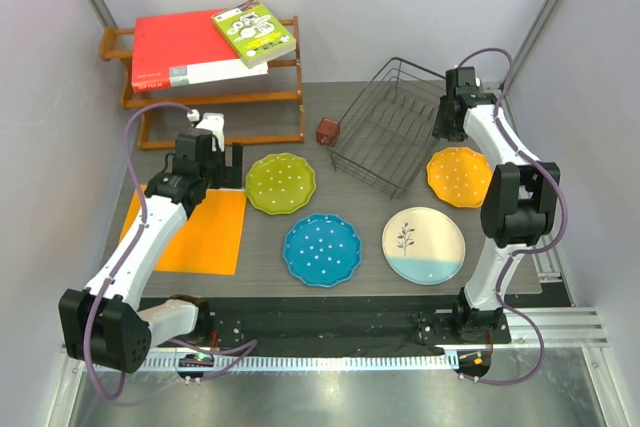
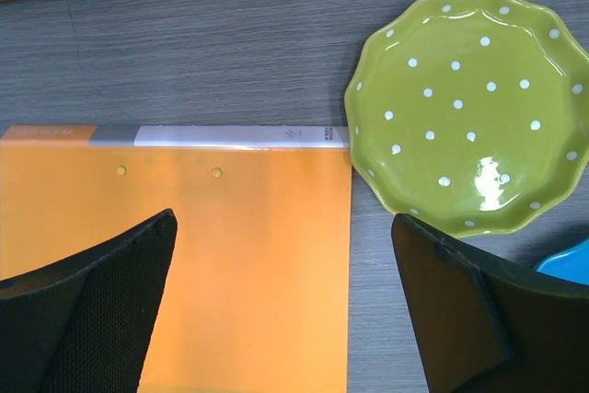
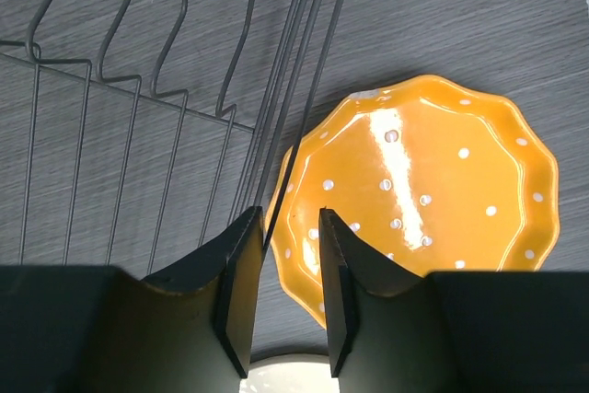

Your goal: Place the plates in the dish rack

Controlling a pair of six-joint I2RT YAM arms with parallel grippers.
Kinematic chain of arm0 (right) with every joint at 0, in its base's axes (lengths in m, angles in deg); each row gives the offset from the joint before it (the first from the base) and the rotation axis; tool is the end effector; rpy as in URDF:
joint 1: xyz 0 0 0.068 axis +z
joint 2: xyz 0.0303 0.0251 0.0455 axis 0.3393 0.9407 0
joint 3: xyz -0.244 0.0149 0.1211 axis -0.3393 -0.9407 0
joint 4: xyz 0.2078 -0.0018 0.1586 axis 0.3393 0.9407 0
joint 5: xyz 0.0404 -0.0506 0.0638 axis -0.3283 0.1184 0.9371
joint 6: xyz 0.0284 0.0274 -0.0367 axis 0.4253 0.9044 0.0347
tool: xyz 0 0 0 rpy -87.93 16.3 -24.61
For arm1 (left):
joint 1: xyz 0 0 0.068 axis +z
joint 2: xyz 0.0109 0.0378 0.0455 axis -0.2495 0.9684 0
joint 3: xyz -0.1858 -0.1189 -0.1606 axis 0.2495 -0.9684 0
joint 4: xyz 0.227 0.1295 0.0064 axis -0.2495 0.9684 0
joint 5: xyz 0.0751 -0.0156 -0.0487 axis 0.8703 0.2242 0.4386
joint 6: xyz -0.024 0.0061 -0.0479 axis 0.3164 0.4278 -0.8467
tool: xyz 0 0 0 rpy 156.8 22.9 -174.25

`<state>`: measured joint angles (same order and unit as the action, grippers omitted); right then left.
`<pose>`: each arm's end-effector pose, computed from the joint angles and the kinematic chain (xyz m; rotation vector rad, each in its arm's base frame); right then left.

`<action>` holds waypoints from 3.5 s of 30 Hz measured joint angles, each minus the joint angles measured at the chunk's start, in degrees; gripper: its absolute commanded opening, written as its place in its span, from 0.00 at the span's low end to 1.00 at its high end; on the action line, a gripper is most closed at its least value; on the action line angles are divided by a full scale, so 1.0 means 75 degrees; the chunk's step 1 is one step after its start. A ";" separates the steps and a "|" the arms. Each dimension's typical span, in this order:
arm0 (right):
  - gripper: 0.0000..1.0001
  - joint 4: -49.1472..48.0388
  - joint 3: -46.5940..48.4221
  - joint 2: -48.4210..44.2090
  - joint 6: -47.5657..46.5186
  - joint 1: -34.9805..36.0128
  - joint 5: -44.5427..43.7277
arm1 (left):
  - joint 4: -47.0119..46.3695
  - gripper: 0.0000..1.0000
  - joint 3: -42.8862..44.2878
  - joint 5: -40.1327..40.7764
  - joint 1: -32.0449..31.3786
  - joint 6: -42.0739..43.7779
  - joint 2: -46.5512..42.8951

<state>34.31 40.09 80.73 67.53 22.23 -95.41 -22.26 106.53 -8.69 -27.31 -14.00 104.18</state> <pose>0.4170 0.0106 0.2685 0.3339 2.4787 -0.1255 0.2466 -0.0494 0.3037 0.0430 2.2433 0.0421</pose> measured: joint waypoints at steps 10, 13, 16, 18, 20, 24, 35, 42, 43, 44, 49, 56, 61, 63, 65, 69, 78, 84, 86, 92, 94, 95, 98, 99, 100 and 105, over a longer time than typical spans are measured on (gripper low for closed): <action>0.16 -0.0006 0.0122 0.0469 0.0201 0.0029 0.0181 | 0.0012 0.99 0.0000 -0.0003 0.0000 0.0003 -0.0020; 0.09 0.0000 0.0128 0.0469 0.0248 0.0085 0.0175 | 0.0015 0.99 -0.0012 -0.0006 0.0000 0.0000 -0.0087; 0.02 0.0032 0.0122 0.0449 0.0233 0.0219 0.0140 | 0.0015 1.00 -0.0082 -0.0035 0.0000 -0.0003 -0.0224; 0.01 0.0020 0.0050 0.0396 0.0192 0.0318 0.0134 | 0.0015 1.00 -0.0119 -0.0064 0.0000 -0.0009 -0.0294; 0.01 0.0003 -0.0154 0.0242 0.0119 0.0452 0.0154 | 0.0015 0.99 -0.0137 -0.0090 0.0000 -0.0012 -0.0341; 0.01 0.0117 -0.0437 0.0000 -0.0192 0.0597 0.0160 | 0.0009 0.99 -0.0146 -0.0154 0.0000 -0.0017 -0.0408; 0.01 0.0265 0.1192 0.1014 -0.0731 0.0434 0.0061 | 0.0012 1.00 -0.0160 -0.0353 -0.0003 -0.0192 -0.0449; 0.01 0.0111 0.2804 0.2186 -0.0991 0.0102 0.0096 | 0.0009 0.99 -0.0160 -0.0472 -0.0003 -0.0210 -0.0373; 0.01 0.0058 0.2865 0.2247 -0.0988 0.0087 0.0096 | 0.0006 0.99 -0.0160 -0.0484 -0.0003 -0.0210 -0.0329; 0.01 0.0000 0.2894 0.2285 -0.0982 0.0070 0.0096 | 0.0006 0.99 -0.0160 -0.0490 -0.0003 -0.0210 -0.0277; 0.02 -0.0026 0.3144 0.2468 -0.0988 0.0061 0.0070 | -0.0023 0.99 -0.0157 -0.0481 -0.0003 -0.0216 0.0044; 0.09 0.0020 0.4057 0.3077 -0.1393 0.0047 -0.0169 | -0.0108 1.00 -0.0157 -0.0504 -0.0003 -0.0277 0.0431; 0.23 -0.0090 0.4278 0.3232 -0.1545 0.0015 -0.0417 | -0.0134 1.00 -0.0157 -0.0656 -0.0003 -0.0405 0.0455; 0.33 -0.0195 0.4278 0.3235 -0.1539 -0.0006 -0.0493 | -0.0157 0.99 -0.0157 -0.0667 -0.0003 -0.0423 0.0455; 0.42 -0.0297 0.4240 0.3194 -0.1530 -0.0038 -0.0504 | -0.0204 0.99 -0.0160 -0.0662 -0.0003 -0.0475 0.0440; 0.52 -0.0291 0.3841 0.2736 -0.1445 -0.0099 -0.0271 | -0.0227 1.00 -0.0245 -0.0699 -0.0003 -0.0810 0.0201; 0.65 -0.0519 0.0388 -0.1836 -0.1609 -0.0035 0.2672 | -0.0414 0.96 -0.1434 -0.2326 -0.0026 -0.2675 -0.0332; 0.65 -0.0685 -0.2375 -0.3552 -0.1649 0.1527 0.5604 | -0.0589 0.84 -0.2885 -0.3541 -0.0079 -0.3660 -0.0326; 0.66 -0.0921 -0.3252 -0.3226 -0.1577 0.2055 0.6094 | -0.0799 0.82 -0.3142 -0.3914 -0.0119 -0.3905 -0.0291; 0.65 -0.1020 -0.4593 -0.2078 -0.1381 0.2428 0.6478 | -0.1935 0.75 -0.3529 -0.4613 -0.0557 -0.4441 0.0111; 0.65 -0.1300 -0.4619 -0.1891 -0.1326 0.2477 0.6636 | -0.2221 0.70 -0.3620 -0.4724 -0.0708 -0.4567 0.0318; 0.65 -0.1445 -0.4622 -0.1821 -0.1303 0.2492 0.6688 | -0.2320 0.69 -0.3637 -0.4759 -0.0784 -0.4613 0.0443; 0.65 -0.1932 -0.4657 -0.1504 -0.1233 0.2602 0.6840 | -0.2658 0.58 -0.3681 -0.4814 -0.0991 -0.4707 0.0804; 0.65 -0.2092 -0.4692 -0.1364 -0.1207 0.2678 0.6883 | -0.2795 0.54 -0.3684 -0.4820 -0.1096 -0.4779 0.0970; 0.65 -0.2177 -0.4721 -0.1271 -0.1192 0.2731 0.6918 | -0.2879 0.51 -0.3689 -0.4829 -0.1157 -0.4835 0.1078; 0.65 -0.2530 -0.5018 -0.1096 -0.1119 0.3005 0.7038 | -0.3206 0.43 -0.3742 -0.4861 -0.1390 -0.4969 0.1413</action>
<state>15.34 2.46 72.51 59.14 44.76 -42.62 -46.30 78.47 -45.15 -37.74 -51.27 114.78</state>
